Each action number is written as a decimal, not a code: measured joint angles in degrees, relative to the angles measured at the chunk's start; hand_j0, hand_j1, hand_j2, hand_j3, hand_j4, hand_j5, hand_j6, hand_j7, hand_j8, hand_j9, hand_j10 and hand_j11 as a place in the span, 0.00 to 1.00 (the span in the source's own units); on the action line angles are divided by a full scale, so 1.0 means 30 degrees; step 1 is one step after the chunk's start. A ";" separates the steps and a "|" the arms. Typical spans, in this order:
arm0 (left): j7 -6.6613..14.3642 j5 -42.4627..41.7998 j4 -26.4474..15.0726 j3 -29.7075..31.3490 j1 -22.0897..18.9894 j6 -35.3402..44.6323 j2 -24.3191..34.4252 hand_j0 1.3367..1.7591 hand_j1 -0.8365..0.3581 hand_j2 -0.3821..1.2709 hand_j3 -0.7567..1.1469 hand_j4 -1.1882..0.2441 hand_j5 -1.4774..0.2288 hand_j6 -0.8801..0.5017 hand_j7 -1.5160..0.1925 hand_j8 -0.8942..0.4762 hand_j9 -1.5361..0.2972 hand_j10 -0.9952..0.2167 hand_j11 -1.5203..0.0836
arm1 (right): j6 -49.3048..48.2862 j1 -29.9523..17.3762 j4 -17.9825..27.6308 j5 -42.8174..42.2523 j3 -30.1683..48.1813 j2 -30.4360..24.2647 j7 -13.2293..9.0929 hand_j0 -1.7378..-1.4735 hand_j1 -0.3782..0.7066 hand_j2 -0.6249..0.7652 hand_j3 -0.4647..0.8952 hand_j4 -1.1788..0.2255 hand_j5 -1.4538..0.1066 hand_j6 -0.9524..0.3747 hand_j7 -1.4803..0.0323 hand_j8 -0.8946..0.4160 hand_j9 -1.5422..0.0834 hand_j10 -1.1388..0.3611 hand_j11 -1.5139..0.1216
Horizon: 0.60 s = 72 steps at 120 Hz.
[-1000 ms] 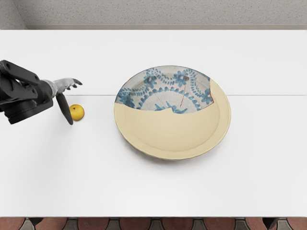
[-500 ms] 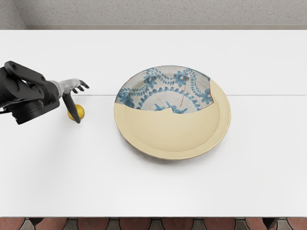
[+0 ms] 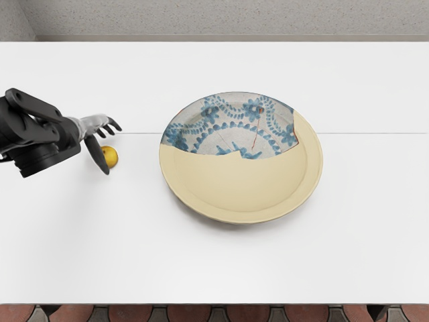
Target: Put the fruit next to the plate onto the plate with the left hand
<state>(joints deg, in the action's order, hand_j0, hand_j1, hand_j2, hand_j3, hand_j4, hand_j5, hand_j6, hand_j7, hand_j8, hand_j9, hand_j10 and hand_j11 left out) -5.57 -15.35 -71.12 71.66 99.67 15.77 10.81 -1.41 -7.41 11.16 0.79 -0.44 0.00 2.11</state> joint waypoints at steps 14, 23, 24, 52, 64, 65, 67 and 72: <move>0.0121 -0.0047 -0.0040 -0.0002 0.0000 -0.0080 0.0029 0.76 0.68 0.27 0.40 0.62 0.63 0.41 0.65 0.43 0.62 0.57 0.70 | 0.0000 0.0003 0.0000 0.0000 -0.0001 0.0000 0.0000 0.30 0.04 0.45 0.34 0.83 0.92 0.71 0.97 0.67 0.94 0.75 0.92; 0.0176 -0.0058 -0.0047 -0.0002 0.0000 -0.0120 0.0029 0.76 0.67 0.27 0.40 0.60 0.62 0.40 0.64 0.41 0.61 0.55 0.68 | 0.0000 0.0003 0.0000 0.0000 0.0000 0.0000 0.0000 0.30 0.04 0.45 0.34 0.83 0.92 0.71 0.97 0.67 0.94 0.75 0.92; 0.0181 -0.0062 -0.0048 -0.0003 0.0013 -0.0123 0.0016 0.76 0.66 0.27 0.40 0.60 0.62 0.40 0.64 0.41 0.61 0.55 0.68 | 0.0000 0.0002 0.0000 0.0000 0.0000 0.0000 0.0000 0.30 0.04 0.45 0.34 0.83 0.92 0.71 0.97 0.67 0.94 0.75 0.92; 0.0484 -0.0081 -0.0406 -0.0058 0.0402 -0.0062 0.0059 0.76 0.63 0.28 0.40 0.58 0.59 0.38 0.61 0.39 0.58 0.52 0.66 | 0.0000 0.0004 0.0000 0.0000 -0.0002 0.0000 0.0000 0.30 0.04 0.45 0.34 0.83 0.92 0.71 0.97 0.67 0.94 0.75 0.92; 0.0536 -0.0074 -0.0712 -0.0111 0.0541 0.0001 0.0059 0.76 0.62 0.28 0.40 0.57 0.59 0.37 0.61 0.38 0.58 0.52 0.65 | 0.0000 0.0005 0.0000 0.0000 -0.0001 0.0000 0.0000 0.30 0.04 0.45 0.34 0.83 0.92 0.71 0.97 0.67 0.94 0.75 0.92; 0.0538 -0.0074 -0.0738 -0.0114 0.0562 0.0005 0.0059 0.76 0.62 0.28 0.40 0.57 0.59 0.37 0.61 0.38 0.58 0.52 0.65 | 0.0000 0.0005 0.0000 0.0000 -0.0001 0.0000 0.0000 0.30 0.04 0.45 0.34 0.83 0.92 0.71 0.97 0.67 0.94 0.75 0.92; 0.0543 -0.0073 -0.0795 -0.0120 0.0620 0.0011 0.0059 0.76 0.62 0.28 0.40 0.57 0.58 0.37 0.61 0.38 0.58 0.52 0.65 | 0.0000 0.0004 0.0000 0.0000 0.0000 0.0000 0.0000 0.30 0.04 0.45 0.34 0.83 0.92 0.71 0.97 0.67 0.94 0.75 0.92; 0.0551 -0.0072 -0.0930 -0.0132 0.0671 0.0023 0.0059 0.76 0.62 0.28 0.40 0.57 0.58 0.37 0.60 0.38 0.57 0.51 0.65 | 0.0000 0.0003 0.0000 0.0000 0.0000 0.0000 0.0000 0.30 0.04 0.45 0.34 0.83 0.92 0.71 0.97 0.67 0.94 0.75 0.92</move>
<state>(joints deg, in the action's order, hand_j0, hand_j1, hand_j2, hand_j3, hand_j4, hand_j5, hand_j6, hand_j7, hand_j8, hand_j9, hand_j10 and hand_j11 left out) -3.92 -15.56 -73.91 71.26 101.68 15.84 10.99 -1.41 -7.40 11.16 0.79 -0.44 0.00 2.11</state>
